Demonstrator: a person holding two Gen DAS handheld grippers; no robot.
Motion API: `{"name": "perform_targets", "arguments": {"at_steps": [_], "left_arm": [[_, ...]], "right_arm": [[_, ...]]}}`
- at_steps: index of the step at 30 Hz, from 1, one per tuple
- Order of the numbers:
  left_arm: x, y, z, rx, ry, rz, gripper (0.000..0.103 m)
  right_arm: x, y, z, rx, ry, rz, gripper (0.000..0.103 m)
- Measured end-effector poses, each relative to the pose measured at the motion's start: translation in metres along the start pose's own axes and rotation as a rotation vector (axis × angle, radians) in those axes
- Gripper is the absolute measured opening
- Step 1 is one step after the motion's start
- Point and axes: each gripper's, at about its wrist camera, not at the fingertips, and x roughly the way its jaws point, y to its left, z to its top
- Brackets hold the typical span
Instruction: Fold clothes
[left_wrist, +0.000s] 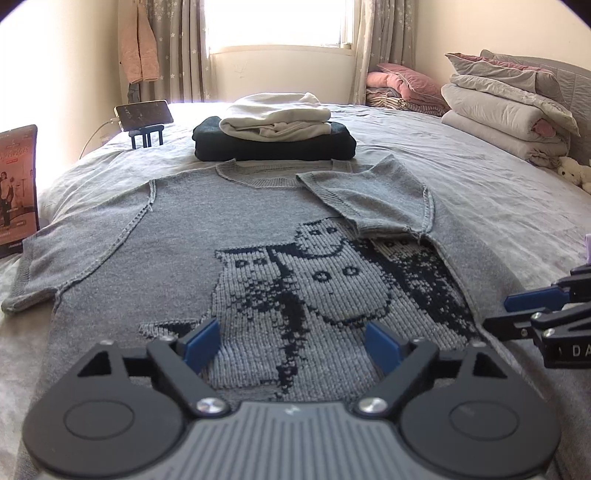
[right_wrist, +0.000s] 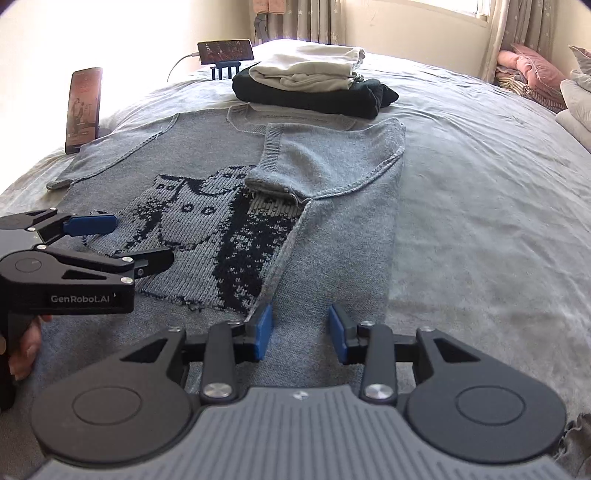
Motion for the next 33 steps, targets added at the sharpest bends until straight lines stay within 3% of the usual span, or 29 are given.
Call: {"name": "perform_targets", "arguments": {"at_steps": [9,16,23,28,33], "left_arm": [[0.001,-0.004,-0.004,0.016,0.0,0.016,0.103],[0.002,-0.002,-0.004,0.006,0.003,0.007,0.103],[0.002,-0.003,-0.004,0.009,0.004,0.01,0.103],[0.003,-0.005,-0.004,0.019,0.008,0.019,0.103],[0.002,-0.005,-0.004,0.019,0.008,0.018,0.103]], "right_arm": [[-0.036,0.011,-0.033,0.018,-0.018,-0.021,0.042],[-0.034,0.014,-0.012,0.039,0.05,-0.034,0.044],[0.0,0.002,0.015,-0.013,-0.071,-0.049,0.044],[0.024,0.001,0.017,0.008,-0.098,-0.03,0.046],[0.012,0.012,0.015,-0.031,-0.117,0.117,0.046]]}}
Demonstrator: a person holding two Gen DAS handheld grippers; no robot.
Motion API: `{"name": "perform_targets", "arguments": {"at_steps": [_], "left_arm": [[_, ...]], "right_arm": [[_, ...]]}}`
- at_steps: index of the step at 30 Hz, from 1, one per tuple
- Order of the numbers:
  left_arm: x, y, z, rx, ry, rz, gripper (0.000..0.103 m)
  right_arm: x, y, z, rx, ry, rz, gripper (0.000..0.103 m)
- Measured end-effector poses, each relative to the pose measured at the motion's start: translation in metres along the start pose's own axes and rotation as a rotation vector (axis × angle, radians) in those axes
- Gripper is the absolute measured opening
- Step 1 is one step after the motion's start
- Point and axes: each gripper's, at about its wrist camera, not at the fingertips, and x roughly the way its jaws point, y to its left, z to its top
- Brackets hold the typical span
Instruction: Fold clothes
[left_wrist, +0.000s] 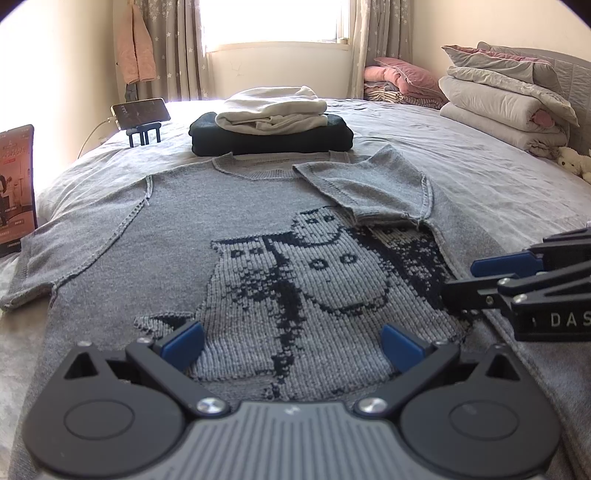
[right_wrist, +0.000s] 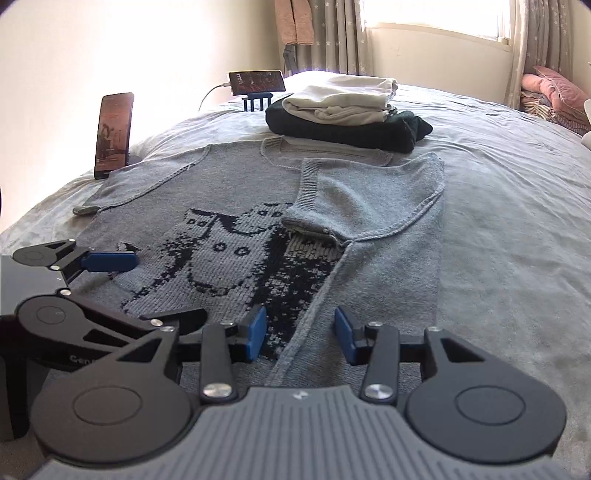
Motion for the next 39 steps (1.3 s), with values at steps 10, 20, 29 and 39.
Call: {"name": "perform_targets", "arguments": {"at_steps": [10,20,29,39], "left_arm": [[0.001,0.001,0.0,0.001,0.0,0.0,0.103],[0.0,0.001,0.0,0.001,0.0,0.0,0.103],[0.0,0.0,0.0,0.001,-0.001,0.0,0.103],[0.0,0.001,0.0,0.001,-0.001,0.0,0.103]], "right_arm": [[0.004,-0.013,0.01,0.005,-0.018,-0.107,0.047],[0.012,-0.022,0.004,0.055,-0.001,-0.112,0.051],[0.01,-0.021,0.003,0.057,0.001,-0.11,0.053],[-0.004,-0.017,0.002,0.074,0.027,-0.115,0.059]]}}
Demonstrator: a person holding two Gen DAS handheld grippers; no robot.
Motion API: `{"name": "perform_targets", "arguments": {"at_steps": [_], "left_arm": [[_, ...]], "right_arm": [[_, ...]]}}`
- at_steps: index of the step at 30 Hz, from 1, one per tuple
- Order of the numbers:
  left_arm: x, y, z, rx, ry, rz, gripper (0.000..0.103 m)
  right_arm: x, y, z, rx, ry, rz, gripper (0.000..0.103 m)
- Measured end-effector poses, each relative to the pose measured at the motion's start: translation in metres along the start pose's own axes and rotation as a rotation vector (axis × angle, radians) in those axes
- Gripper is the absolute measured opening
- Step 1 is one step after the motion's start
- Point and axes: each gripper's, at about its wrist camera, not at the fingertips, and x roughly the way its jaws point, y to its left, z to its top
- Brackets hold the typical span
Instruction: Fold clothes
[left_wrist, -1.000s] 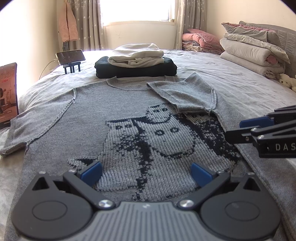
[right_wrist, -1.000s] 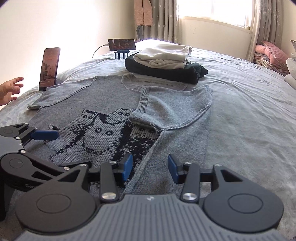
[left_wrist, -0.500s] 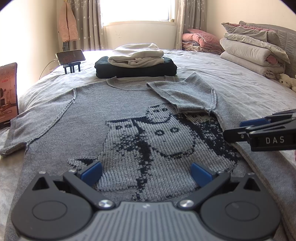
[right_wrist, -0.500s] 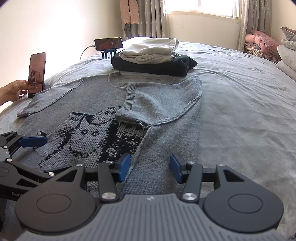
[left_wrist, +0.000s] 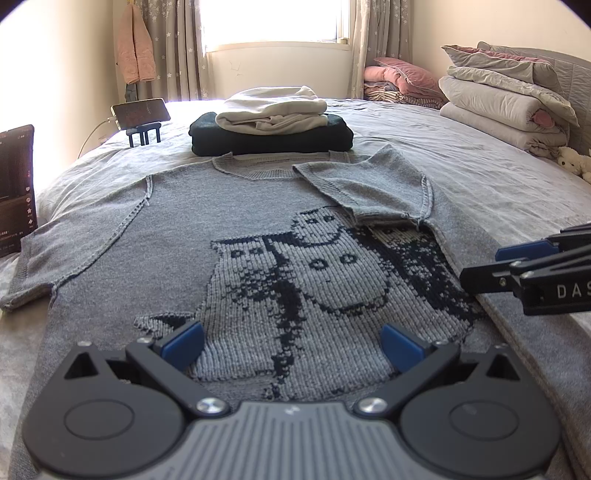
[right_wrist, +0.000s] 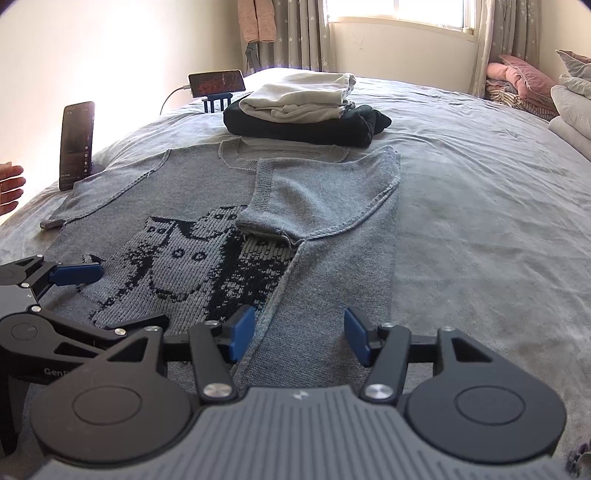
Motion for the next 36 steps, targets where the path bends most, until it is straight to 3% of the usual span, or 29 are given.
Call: {"name": "perform_targets", "arguments": {"at_steps": [14,28,34,36], "left_arm": [[0.0,0.0,0.0,0.0,0.0,0.0,0.103],[-0.001,-0.002,0.0,0.004,0.0,0.003,0.103],[-0.016,0.023,0.007,-0.119,-0.023,-0.065,0.103],[-0.019,0.034,0.01,-0.164,-0.016,-0.053,0.103]], "right_arm": [[-0.017,0.001,-0.002,0.047,0.016,0.105,0.067],[-0.012,-0.004,-0.009,0.081,0.04,0.058,0.07],[-0.01,-0.001,-0.009,0.069,0.035,0.05,0.072],[-0.01,-0.001,-0.009,0.07,0.03,0.051,0.072]]}}
